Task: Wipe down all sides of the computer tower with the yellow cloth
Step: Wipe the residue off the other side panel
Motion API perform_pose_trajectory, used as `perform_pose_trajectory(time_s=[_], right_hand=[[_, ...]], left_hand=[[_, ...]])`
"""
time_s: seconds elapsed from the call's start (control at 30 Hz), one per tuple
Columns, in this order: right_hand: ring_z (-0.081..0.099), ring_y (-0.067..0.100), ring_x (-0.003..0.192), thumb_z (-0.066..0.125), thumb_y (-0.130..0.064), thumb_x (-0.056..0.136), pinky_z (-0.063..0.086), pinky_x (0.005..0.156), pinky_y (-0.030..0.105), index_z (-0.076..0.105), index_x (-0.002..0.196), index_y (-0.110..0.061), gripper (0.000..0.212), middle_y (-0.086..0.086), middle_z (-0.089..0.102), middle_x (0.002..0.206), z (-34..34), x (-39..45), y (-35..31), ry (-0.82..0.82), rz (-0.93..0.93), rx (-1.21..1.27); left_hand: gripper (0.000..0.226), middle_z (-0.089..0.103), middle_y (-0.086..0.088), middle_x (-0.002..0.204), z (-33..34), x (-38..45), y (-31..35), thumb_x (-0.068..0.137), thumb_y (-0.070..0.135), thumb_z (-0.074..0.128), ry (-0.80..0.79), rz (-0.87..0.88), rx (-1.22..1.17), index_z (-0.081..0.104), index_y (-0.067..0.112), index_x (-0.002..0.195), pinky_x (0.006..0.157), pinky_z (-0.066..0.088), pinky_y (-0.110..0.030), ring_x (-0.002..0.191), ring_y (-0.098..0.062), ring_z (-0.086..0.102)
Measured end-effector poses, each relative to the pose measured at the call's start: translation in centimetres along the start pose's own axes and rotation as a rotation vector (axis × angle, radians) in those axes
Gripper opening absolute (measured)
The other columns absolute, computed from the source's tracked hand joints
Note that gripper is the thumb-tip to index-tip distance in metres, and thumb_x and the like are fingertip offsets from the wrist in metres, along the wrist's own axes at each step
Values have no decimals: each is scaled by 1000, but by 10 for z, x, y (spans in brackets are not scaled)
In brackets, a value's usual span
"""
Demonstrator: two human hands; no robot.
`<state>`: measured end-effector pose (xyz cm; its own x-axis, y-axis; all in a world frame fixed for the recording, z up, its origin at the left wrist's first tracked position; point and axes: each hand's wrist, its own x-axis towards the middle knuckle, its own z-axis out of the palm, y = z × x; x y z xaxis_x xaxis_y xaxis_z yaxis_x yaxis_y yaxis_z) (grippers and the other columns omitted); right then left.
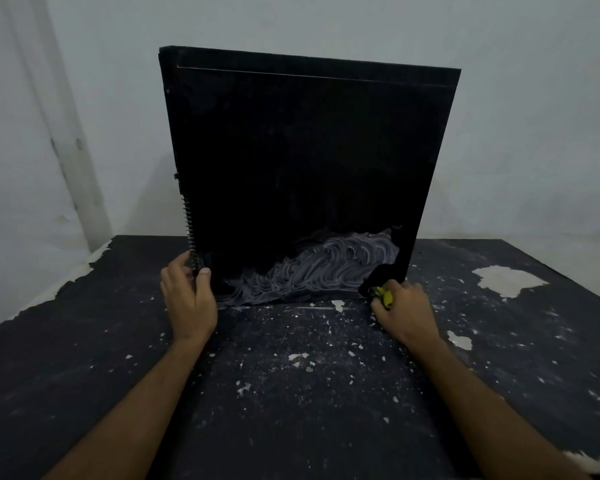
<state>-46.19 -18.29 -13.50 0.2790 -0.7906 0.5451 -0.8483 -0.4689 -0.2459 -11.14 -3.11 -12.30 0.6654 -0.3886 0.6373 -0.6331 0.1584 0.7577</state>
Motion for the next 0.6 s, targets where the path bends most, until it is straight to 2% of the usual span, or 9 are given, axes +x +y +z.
perform_pose_trajectory(time_s=[0.13, 0.2, 0.27, 0.33, 0.4, 0.47, 0.6], right_hand=[[53, 26, 92, 79, -18, 81, 46, 77, 39, 72, 116, -15, 35, 7, 69, 98, 4, 3, -25, -141, -244, 61], [57, 29, 95, 83, -14, 78, 49, 78, 41, 70, 116, -14, 40, 9, 68, 101, 2, 3, -31, -117, -180, 101], [58, 33, 98, 86, -15, 76, 50, 80, 42, 68, 119, -8, 46, 14, 66, 104, 0, 2, -22, -73, -35, 143], [59, 35, 96, 84, -22, 77, 50, 79, 42, 69, 112, -5, 41, 16, 67, 100, -2, 1, -4, -16, 54, 121], [59, 35, 87, 80, -34, 80, 48, 75, 42, 68, 101, -9, 35, 14, 67, 90, -2, 0, 8, 19, 87, 23], [59, 35, 81, 76, -40, 85, 48, 72, 43, 63, 101, -13, 34, 12, 67, 85, -1, -2, 6, 3, 94, -25], [58, 27, 72, 68, -32, 95, 46, 59, 37, 56, 99, -13, 23, 7, 63, 81, -8, -1, -5, 106, 121, 202]], left_hand=[[49, 46, -9, 113, 1, -1, 2, 96, 35, 47, 8, -6, 14, 51, 9, 137, 91, 39, -38, 107, -25, 46], [49, 48, -10, 114, 0, -2, 0, 96, 35, 46, 8, -14, 27, 51, 9, 138, 92, 40, -39, 107, -25, 46], [49, 48, -10, 115, -1, -1, -2, 97, 34, 45, 4, -18, 24, 50, 10, 139, 93, 38, -37, 108, -24, 45], [49, 48, -11, 116, -1, -1, -2, 97, 34, 45, 0, -20, 16, 50, 9, 139, 92, 37, -35, 109, -23, 45], [49, 48, -10, 116, 0, -1, -1, 97, 35, 44, 1, -19, 19, 50, 9, 139, 92, 37, -35, 108, -23, 45], [49, 48, -9, 115, -1, 0, -2, 97, 35, 45, 3, -20, 17, 50, 10, 138, 92, 37, -36, 108, -23, 45], [47, 48, -8, 112, -1, 1, -2, 96, 33, 45, 4, -18, 14, 51, 10, 137, 92, 38, -38, 106, -23, 45]])
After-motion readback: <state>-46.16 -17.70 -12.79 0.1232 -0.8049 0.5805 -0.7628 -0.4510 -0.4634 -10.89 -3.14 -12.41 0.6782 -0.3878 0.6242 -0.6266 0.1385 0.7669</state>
